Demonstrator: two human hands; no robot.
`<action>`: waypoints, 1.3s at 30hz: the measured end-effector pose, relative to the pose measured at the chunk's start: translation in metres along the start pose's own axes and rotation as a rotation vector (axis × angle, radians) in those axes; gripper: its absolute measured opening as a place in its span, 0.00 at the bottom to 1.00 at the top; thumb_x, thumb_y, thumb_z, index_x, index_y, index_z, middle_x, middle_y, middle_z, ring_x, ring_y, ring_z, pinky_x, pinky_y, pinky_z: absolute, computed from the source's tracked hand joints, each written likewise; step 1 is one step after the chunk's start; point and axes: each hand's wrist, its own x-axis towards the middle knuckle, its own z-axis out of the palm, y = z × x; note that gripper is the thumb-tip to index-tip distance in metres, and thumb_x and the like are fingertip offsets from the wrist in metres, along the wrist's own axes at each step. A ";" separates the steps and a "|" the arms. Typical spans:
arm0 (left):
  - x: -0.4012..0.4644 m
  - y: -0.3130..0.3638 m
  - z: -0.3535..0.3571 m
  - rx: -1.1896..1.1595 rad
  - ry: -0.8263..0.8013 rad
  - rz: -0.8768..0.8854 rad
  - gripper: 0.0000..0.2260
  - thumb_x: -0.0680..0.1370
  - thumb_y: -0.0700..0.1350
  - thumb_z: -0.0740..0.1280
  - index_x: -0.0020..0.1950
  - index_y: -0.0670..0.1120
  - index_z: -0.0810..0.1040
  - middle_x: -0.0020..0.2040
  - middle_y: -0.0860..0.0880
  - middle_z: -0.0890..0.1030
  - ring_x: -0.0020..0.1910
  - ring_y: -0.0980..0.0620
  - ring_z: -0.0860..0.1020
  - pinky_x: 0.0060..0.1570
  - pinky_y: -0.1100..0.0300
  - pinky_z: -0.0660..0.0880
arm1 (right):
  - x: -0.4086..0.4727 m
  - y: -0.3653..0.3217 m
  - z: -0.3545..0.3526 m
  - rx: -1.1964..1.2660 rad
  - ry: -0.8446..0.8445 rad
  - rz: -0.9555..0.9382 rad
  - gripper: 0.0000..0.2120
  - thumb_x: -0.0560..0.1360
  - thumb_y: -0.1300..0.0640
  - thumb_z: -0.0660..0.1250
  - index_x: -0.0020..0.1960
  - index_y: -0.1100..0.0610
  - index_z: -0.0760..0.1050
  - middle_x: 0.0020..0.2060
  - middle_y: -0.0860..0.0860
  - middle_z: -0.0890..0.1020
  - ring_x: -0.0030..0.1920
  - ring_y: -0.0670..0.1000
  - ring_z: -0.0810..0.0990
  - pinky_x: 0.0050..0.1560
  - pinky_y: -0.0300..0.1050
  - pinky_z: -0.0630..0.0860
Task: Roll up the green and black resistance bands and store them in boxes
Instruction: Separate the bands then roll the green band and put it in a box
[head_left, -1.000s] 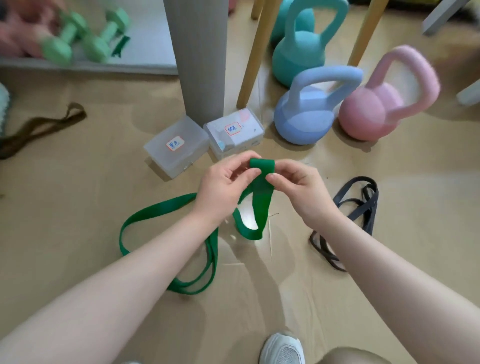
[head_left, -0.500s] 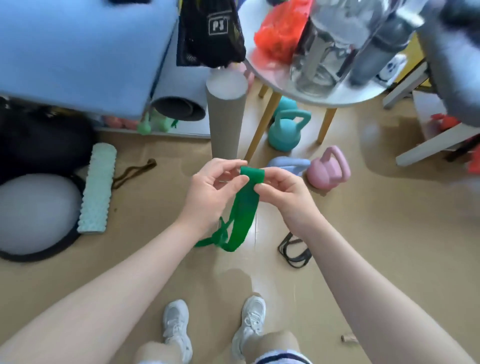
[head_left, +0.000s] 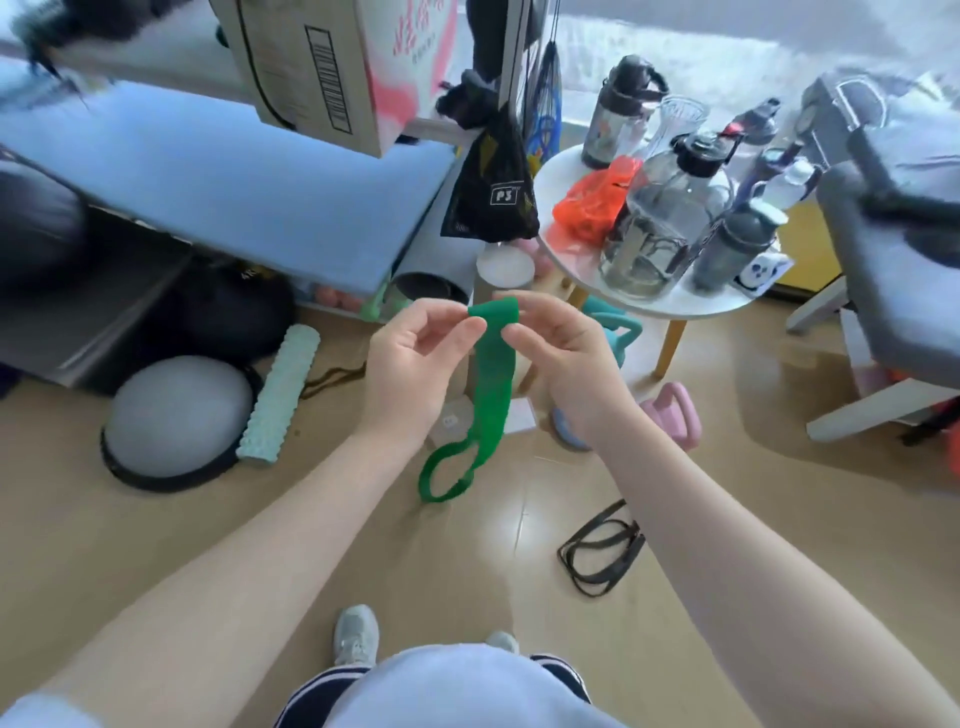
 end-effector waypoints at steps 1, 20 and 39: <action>-0.003 0.005 0.002 -0.003 0.006 0.019 0.09 0.72 0.46 0.70 0.37 0.61 0.78 0.35 0.61 0.80 0.39 0.60 0.78 0.47 0.60 0.77 | -0.003 -0.004 0.001 -0.001 0.014 -0.025 0.13 0.75 0.68 0.63 0.52 0.51 0.76 0.36 0.41 0.83 0.40 0.40 0.81 0.42 0.32 0.74; -0.078 -0.083 -0.020 0.204 -0.318 -0.373 0.07 0.75 0.35 0.65 0.50 0.43 0.80 0.48 0.45 0.83 0.48 0.53 0.80 0.49 0.65 0.74 | -0.013 0.007 0.011 0.463 -0.025 0.290 0.13 0.81 0.61 0.54 0.61 0.54 0.74 0.34 0.49 0.81 0.30 0.46 0.79 0.30 0.37 0.76; 0.173 -0.070 -0.126 0.424 0.173 -0.008 0.06 0.74 0.36 0.67 0.47 0.44 0.80 0.45 0.48 0.80 0.46 0.49 0.79 0.50 0.48 0.78 | 0.168 0.017 0.090 0.549 0.087 0.345 0.17 0.81 0.64 0.50 0.58 0.53 0.75 0.42 0.50 0.79 0.38 0.46 0.75 0.36 0.38 0.77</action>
